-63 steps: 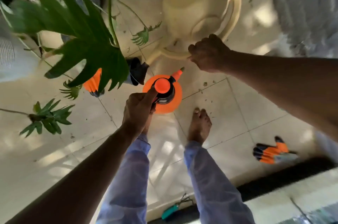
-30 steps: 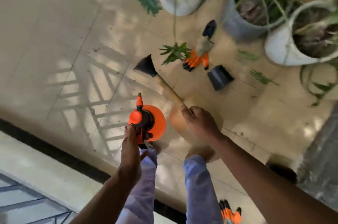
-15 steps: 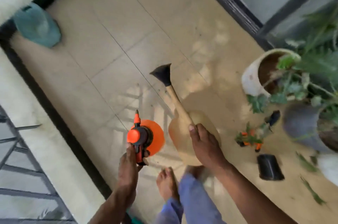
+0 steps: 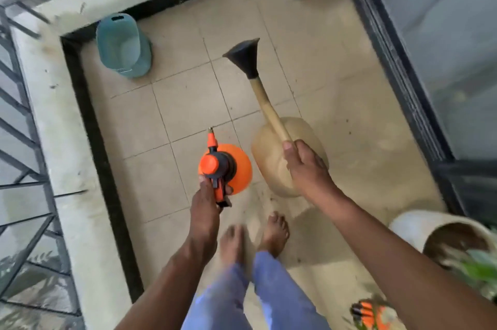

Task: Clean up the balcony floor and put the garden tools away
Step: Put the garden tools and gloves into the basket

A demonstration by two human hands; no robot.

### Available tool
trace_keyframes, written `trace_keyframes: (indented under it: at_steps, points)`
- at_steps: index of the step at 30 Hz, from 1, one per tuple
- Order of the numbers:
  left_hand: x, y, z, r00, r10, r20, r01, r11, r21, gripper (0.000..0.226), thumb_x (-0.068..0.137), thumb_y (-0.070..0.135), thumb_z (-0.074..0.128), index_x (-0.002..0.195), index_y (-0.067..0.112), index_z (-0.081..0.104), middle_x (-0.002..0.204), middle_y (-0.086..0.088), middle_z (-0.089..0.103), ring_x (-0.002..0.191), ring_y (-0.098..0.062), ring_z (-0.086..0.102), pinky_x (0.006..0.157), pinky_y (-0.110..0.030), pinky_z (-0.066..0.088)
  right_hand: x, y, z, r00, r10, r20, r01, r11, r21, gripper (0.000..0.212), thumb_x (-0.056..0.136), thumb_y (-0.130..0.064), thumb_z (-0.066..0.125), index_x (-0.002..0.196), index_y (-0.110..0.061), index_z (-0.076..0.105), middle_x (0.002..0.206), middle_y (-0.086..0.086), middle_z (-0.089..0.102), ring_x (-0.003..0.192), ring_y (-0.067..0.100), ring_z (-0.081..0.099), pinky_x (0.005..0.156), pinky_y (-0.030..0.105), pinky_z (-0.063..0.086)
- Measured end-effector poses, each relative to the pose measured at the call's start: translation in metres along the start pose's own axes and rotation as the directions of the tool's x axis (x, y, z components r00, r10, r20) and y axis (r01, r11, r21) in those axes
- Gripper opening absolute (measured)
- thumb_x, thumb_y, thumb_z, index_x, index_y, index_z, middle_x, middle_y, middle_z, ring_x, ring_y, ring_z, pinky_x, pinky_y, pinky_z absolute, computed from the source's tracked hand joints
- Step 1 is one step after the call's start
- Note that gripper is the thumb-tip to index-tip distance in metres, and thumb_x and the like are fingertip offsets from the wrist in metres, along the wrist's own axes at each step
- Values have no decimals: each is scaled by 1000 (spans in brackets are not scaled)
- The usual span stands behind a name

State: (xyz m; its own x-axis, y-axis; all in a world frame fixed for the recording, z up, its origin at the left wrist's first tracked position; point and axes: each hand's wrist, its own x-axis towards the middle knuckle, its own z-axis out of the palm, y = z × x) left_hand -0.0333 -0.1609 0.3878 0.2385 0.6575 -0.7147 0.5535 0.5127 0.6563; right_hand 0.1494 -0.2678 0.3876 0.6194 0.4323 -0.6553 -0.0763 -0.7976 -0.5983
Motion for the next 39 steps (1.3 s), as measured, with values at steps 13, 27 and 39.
trace_keyframes:
  at_steps: [13,27,39]
  points:
    - [167,161,48,999,9,-51,-14,996,-85,69,111,52,19,73,20,68,83,-2,73,70,-16,61,78,-34,46,188,-165,-47,997,-73,-10,72,994,-84,45,107,-54,33,102,-15,56,100,9,67,104,33,60,95,46,48]
    - [354,282,78,994,-84,-76,73,988,-134,68,110,54,20,75,21,68,77,5,67,80,-17,55,84,-34,40,390,-281,-53,998,-18,54,10,988,156,22,109,-26,45,99,-11,58,76,-1,57,75,20,53,64,32,44]
    - [542,320,118,967,-251,-41,217,898,-383,69,102,60,31,60,31,77,86,-2,69,84,-21,57,77,-34,46,555,-347,-31,931,162,328,-221,963,152,24,109,-41,42,110,-20,55,103,3,60,92,24,53,97,52,48]
